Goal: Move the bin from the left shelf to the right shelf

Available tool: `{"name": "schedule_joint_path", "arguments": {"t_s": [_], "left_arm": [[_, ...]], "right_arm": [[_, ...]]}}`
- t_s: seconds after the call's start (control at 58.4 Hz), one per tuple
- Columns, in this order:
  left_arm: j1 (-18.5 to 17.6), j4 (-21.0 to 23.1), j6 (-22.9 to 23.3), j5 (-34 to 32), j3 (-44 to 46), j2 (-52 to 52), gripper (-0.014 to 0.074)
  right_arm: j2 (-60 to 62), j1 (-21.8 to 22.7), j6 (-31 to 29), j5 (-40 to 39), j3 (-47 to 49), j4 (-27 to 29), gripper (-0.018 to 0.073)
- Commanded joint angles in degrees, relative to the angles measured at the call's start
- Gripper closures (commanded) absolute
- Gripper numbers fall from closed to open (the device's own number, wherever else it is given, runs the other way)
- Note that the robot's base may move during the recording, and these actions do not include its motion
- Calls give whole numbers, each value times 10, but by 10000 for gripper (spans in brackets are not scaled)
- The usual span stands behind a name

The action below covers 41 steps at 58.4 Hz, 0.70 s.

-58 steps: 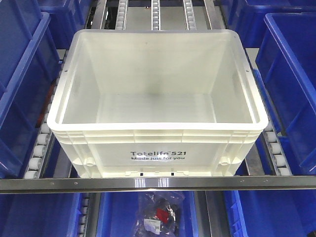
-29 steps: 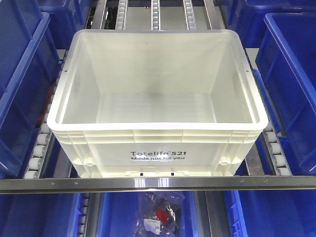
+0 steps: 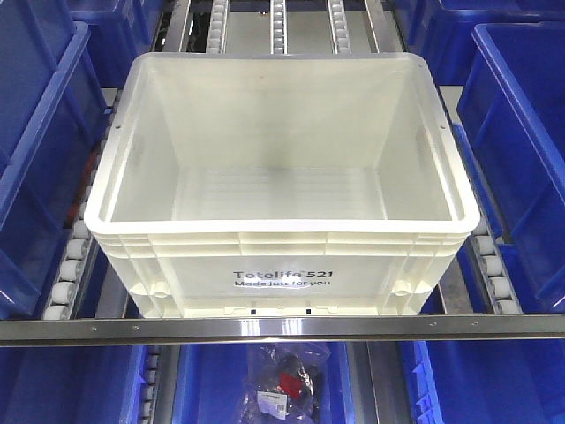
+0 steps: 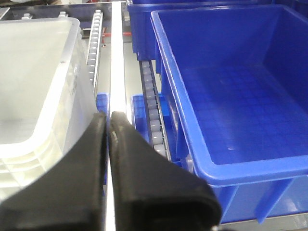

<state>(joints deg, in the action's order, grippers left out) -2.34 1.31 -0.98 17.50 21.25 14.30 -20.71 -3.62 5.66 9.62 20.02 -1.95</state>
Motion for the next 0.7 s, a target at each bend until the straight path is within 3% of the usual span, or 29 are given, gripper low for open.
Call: {"name": "schedule_joint_path", "arguments": {"t_s": [0.0, 0.205, 0.496, 0.599, 0.684], "left_arm": [[-9, 6, 2, -42, 19, 9, 603], [-12, 6, 1, -41, 19, 16, 516], [-20, 6, 2, -36, 19, 20, 81], [-26, 6, 2, -20, 19, 25, -6], [-38, 6, 2, -6, 22, 32, -18]], "right_arm": [[-8, 3, -1, -42, 20, -1, 564], [-8, 3, -3, -40, 20, -3, 482], [-8, 3, -3, -18, 20, -3, 126], [-8, 2, -3, -6, 23, -3, 57], [-10, -11, -3, 6, 30, -3, 50]]}}
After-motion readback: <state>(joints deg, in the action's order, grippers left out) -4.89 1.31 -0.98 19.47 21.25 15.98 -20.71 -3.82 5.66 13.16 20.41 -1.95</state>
